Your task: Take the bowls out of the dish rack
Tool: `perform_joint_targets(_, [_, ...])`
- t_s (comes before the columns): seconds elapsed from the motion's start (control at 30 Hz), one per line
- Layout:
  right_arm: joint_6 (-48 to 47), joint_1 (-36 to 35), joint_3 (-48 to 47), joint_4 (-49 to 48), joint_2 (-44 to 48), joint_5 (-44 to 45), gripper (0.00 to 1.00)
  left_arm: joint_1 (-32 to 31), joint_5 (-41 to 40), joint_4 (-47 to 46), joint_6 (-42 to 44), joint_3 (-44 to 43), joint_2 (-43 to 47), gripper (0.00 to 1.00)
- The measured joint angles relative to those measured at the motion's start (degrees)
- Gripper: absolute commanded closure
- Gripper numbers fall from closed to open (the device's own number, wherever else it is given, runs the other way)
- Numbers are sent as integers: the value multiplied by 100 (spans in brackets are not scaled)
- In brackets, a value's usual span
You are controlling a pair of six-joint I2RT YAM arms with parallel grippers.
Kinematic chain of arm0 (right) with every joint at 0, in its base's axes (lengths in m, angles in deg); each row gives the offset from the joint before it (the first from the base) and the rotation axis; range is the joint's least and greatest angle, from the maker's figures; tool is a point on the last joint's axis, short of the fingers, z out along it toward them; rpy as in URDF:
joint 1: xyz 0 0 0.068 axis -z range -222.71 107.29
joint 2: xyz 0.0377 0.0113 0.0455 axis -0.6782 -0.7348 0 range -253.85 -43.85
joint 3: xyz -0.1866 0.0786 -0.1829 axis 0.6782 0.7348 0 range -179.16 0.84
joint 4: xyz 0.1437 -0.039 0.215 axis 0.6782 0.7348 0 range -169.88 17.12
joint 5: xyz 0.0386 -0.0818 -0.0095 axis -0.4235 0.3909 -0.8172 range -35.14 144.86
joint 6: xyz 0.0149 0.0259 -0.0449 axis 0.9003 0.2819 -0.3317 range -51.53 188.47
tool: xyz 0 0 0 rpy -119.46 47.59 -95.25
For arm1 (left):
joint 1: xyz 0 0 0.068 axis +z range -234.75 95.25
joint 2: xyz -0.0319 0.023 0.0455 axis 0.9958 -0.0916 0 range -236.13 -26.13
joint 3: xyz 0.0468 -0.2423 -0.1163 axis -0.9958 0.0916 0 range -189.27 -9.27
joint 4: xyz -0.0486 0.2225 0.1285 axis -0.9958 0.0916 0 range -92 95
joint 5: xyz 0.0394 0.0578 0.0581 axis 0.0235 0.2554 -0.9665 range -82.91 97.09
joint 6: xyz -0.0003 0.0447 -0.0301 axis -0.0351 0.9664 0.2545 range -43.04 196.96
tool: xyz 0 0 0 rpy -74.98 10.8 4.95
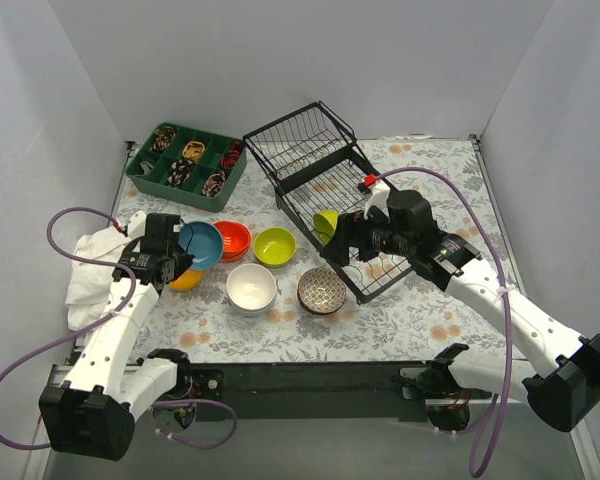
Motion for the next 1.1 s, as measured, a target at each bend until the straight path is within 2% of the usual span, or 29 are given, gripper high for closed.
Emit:
perform_joint_targets(0.2, [-229,2,0,201,2,22,4,562,85,229,-70,24,-339,100])
perform_joint_targets(0.43, [-485,2,15,483,96,149,4,1576,551,11,20,317,-669,100])
perform_joint_targets(0.57, [-603,2,24,610,271,256,4,1727,785,9,37,422,-732,100])
perform_joint_targets(0.73, [-678,2,52,702,402,321,3,1733,850,50,24,422,-699,85])
perform_joint_targets(0.83, [-721,2,127,741,415,358,3,1742,863,66,-11,426,-680,82])
perform_joint_targets(1.0, [-822,2,133,820,354,424,2,1762,901,98,-72,470,-564,68])
perform_joint_targets(1.07, [-866,2,133,820,297,459,1,1764,920,142,-87,492,-459,67])
perform_joint_targets(1.1, [-914,2,133,820,256,492,1,1762,933,175,-96,492,-409,61])
